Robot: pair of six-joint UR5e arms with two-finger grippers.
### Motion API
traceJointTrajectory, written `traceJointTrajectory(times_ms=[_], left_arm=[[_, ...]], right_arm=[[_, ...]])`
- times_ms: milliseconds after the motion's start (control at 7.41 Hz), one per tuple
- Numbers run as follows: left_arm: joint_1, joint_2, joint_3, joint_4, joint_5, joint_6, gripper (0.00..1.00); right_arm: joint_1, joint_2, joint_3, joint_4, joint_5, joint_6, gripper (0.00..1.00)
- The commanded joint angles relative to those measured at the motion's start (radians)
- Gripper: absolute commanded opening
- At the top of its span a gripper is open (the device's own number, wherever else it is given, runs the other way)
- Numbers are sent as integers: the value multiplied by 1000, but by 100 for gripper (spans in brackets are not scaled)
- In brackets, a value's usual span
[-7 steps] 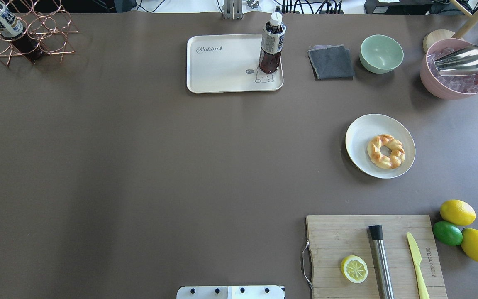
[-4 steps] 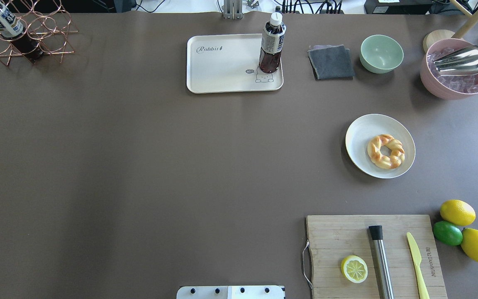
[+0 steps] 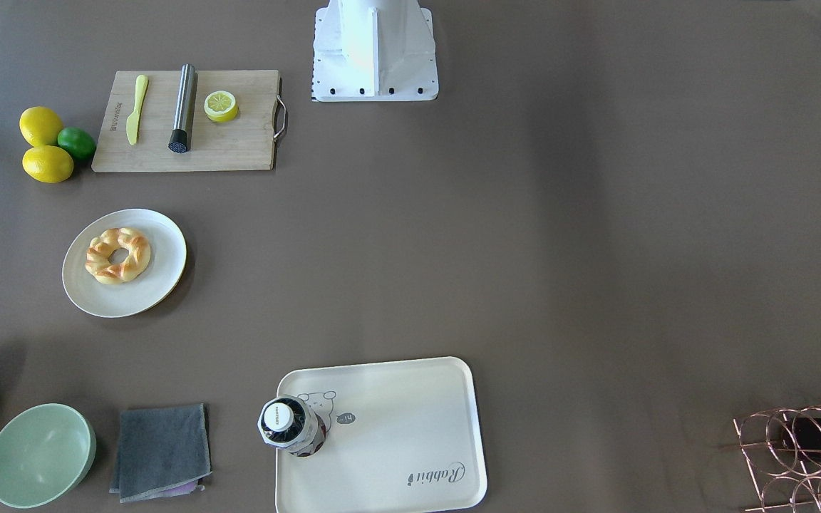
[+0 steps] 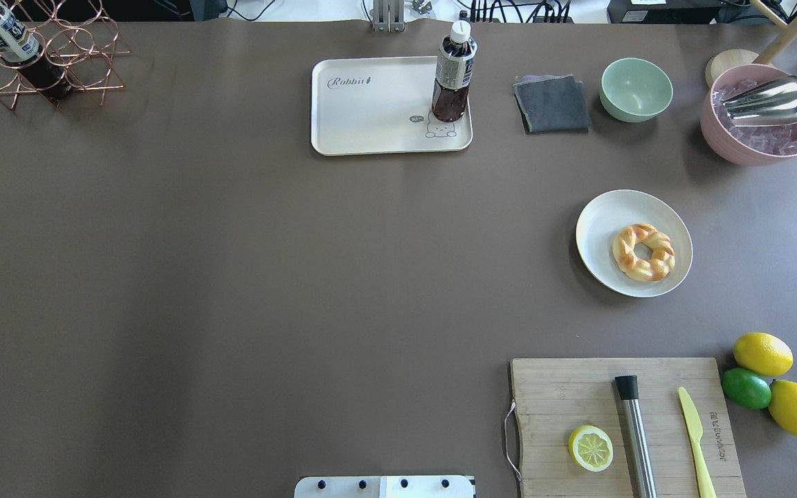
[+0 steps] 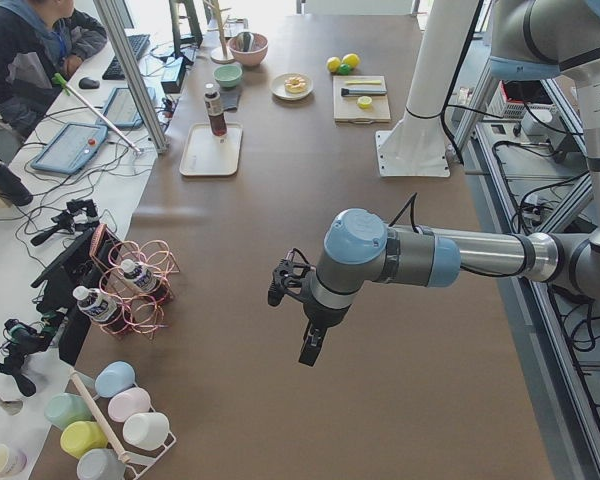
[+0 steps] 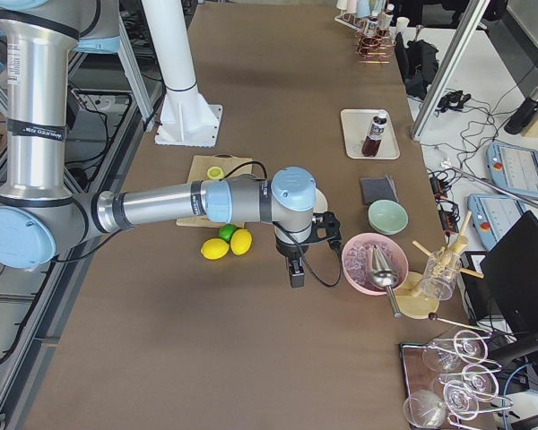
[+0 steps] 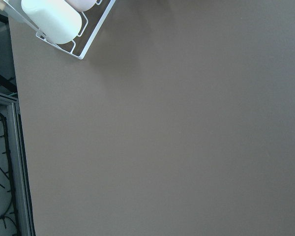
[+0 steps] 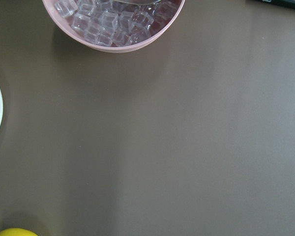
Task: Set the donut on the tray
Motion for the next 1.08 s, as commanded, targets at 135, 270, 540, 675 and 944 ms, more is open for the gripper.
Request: traceJointTrajectory(times_ms=[135, 270, 540, 675, 944], left_arm=[[0, 13, 5, -1, 6, -12, 97], [0, 16, 5, 2, 6, -11, 97], [0, 16, 19, 2, 4, -11, 97], [0, 15, 22, 1, 6, -13, 97], [0, 15, 25, -1, 4, -13, 97]], right_arm=[[0, -7, -2, 67, 7, -4, 100], [-5, -10, -3, 71, 8, 0, 100], [-107, 10, 3, 71, 14, 44, 100], [-162, 39, 3, 74, 14, 163, 100], [-303, 53, -15, 254, 18, 472, 100]])
